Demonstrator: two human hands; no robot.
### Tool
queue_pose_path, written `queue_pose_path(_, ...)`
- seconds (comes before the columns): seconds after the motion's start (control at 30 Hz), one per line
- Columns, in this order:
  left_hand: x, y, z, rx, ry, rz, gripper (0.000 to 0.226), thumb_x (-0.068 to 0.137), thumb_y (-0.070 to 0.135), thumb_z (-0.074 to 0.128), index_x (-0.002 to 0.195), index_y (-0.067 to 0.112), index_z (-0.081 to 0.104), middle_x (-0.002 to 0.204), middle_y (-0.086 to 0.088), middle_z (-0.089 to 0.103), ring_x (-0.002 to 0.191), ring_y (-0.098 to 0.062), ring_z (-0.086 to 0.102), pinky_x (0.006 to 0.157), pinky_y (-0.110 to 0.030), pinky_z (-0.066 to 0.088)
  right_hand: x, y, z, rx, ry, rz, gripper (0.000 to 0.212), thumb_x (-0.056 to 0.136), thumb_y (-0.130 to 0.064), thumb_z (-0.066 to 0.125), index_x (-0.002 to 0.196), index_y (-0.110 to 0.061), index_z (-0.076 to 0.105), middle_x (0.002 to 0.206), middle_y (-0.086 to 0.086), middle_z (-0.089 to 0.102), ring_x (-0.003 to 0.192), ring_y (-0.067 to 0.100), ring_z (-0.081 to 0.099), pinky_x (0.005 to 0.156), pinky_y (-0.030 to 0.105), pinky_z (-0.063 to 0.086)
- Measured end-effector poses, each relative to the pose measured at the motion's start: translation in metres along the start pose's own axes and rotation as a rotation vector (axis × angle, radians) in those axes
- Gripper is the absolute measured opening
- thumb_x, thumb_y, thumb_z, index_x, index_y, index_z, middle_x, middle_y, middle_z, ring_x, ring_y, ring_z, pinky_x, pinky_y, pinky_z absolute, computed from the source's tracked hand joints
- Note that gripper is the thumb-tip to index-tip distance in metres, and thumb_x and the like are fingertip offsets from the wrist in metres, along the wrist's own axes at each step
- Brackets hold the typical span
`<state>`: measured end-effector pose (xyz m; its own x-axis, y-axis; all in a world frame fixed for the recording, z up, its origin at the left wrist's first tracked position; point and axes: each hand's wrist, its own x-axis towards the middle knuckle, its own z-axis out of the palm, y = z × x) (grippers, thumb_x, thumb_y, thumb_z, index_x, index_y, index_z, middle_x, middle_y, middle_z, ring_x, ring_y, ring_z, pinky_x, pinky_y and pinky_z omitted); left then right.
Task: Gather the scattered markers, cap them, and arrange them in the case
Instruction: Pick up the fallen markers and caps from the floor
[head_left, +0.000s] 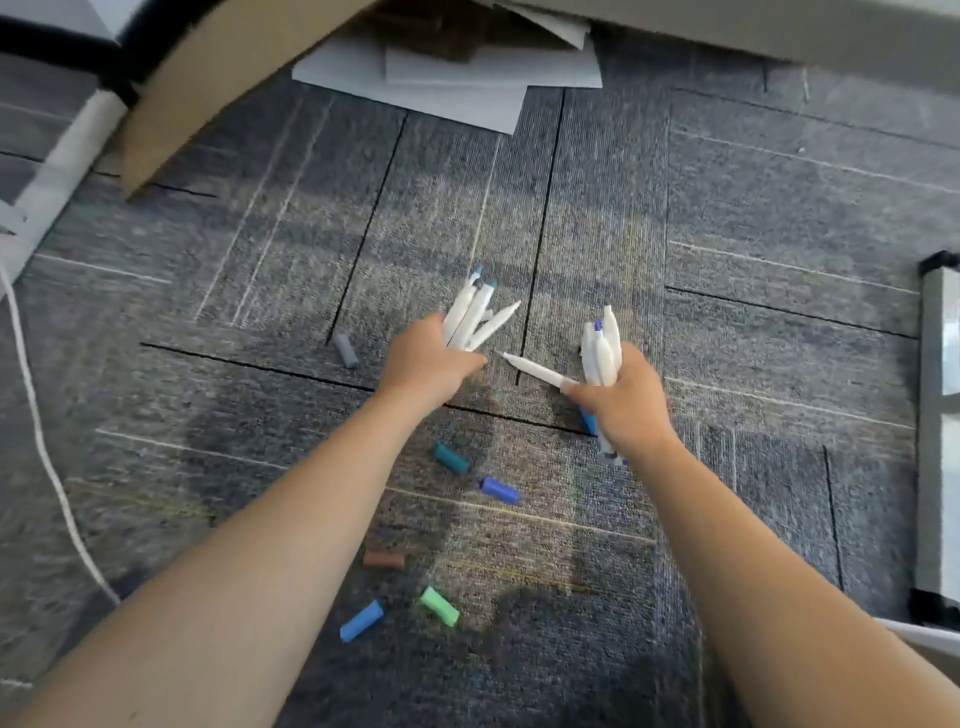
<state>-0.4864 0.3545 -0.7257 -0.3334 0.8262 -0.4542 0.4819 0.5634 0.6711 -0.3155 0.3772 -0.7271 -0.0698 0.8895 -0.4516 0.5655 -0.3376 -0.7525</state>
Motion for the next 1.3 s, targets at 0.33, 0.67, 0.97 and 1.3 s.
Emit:
queue_pose_path(0.33,0.014,-0.004,0.004,0.345,0.003,-0.042,0.048,0.075,0.032,0.073,0.108,0.008,0.048,0.090,0.000,0.046,0.079,-0.020,0.047,0.062,-0.030,0.036,0.024,-0.001,0.000,-0.410,-0.040,-0.021,0.049,0.080,-0.006,0.067,0.122,-0.009,0.041,0.092,0.005,0.051,0.080,0.024,0.053,0.069,0.037,0.048)
queue_pose_path(0.67,0.011,-0.016,0.003,0.261,-0.022,0.003,0.037,0.080,0.015,0.066,0.113,0.008,0.050,0.102,-0.007,0.057,0.082,-0.023,0.050,0.068,-0.032,0.042,0.015,-0.004,0.009,-0.423,-0.066,-0.055,0.044,0.081,-0.006,0.064,0.120,-0.007,0.042,0.090,0.006,0.053,0.070,0.020,0.053,0.054,0.031,0.048)
queue_pose_path(0.97,-0.037,-0.025,-0.050,-0.136,-0.004,-0.065,0.040,0.081,0.003,0.060,0.119,0.005,0.047,0.091,-0.003,0.048,0.083,-0.020,0.048,0.055,-0.023,0.035,-0.026,-0.057,0.030,-0.365,-0.190,-0.187,0.049,0.082,-0.008,0.061,0.126,-0.008,0.040,0.075,-0.010,0.042,0.058,0.009,0.047,0.054,0.029,0.049)
queue_pose_path(1.3,-0.137,-0.003,-0.187,-0.513,0.112,-0.199,0.031,0.080,0.001,0.063,0.108,0.007,0.053,0.080,-0.003,0.055,0.066,-0.014,0.052,0.045,-0.012,0.042,-0.125,-0.203,0.062,-0.395,-0.347,-0.352,0.035,0.081,-0.010,0.060,0.111,-0.004,0.044,0.072,-0.007,0.040,0.063,0.012,0.041,0.052,0.027,0.034)
